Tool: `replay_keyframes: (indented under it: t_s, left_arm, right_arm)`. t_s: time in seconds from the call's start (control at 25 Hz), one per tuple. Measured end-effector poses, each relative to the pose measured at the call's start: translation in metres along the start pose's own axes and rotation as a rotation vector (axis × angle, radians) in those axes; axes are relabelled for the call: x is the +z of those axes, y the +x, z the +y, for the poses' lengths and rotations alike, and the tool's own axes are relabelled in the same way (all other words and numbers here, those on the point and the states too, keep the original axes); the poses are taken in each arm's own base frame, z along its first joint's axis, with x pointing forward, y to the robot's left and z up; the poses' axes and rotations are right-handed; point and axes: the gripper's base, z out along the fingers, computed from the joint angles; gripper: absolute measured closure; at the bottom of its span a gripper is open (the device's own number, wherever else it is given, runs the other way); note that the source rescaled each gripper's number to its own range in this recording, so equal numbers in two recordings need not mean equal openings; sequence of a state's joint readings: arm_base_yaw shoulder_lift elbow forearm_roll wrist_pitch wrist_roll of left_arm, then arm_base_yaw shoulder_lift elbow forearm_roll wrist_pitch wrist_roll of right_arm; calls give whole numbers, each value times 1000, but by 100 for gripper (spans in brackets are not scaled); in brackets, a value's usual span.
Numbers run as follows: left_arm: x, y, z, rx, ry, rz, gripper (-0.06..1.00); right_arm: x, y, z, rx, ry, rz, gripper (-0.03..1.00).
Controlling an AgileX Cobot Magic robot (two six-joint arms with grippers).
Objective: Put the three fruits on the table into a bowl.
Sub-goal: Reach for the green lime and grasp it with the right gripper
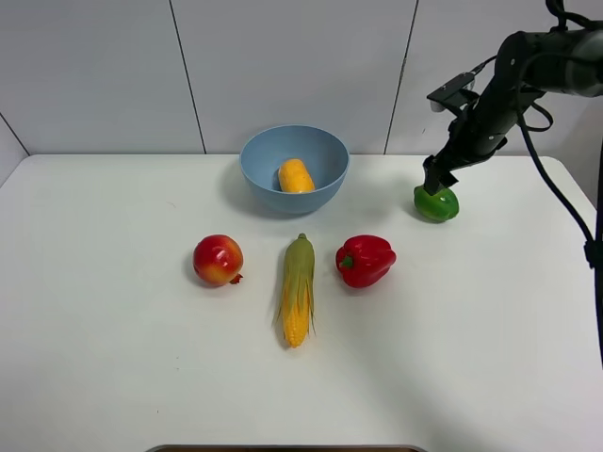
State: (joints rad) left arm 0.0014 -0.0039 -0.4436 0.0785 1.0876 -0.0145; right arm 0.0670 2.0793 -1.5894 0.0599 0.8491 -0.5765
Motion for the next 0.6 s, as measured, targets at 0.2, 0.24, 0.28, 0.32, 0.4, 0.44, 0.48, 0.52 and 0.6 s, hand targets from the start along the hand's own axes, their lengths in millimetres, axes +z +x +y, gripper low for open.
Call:
replay_keyframes:
  t_s: [0.2,0.24,0.28,0.32,0.4,0.44,0.48,0.52,0.6]
  left_arm:
    - [0,0,0,0,0,0,94]
    - [0,0,0,0,0,0,94]
    - [0,0,0,0,0,0,94]
    - [0,0,0,0,0,0,94]
    - [0,0,0,0,0,0,94]
    - [0,0,0,0,0,0,94]
    - [0,0,0,0,0,0,94]
    - [0,0,0,0,0,0,94]
    - [0,0,0,0,0,0,94]
  right_arm:
    - [13,4,-6,23,-2,4,2]
    - [13,5,-8,27,-2,5,2]
    - [13,6,-9,27,-1,5,2]
    - [14,6,-10,24,0,4,2]
    - [19,6,-9,19,-4,2,2]
    - [23,6,-9,21,-11,2,2]
    - [27,6,-9,22,-19,3,2]
    - [32,6,-9,21,-25,7,2]
    - [39,5,-9,23,-34,10,2]
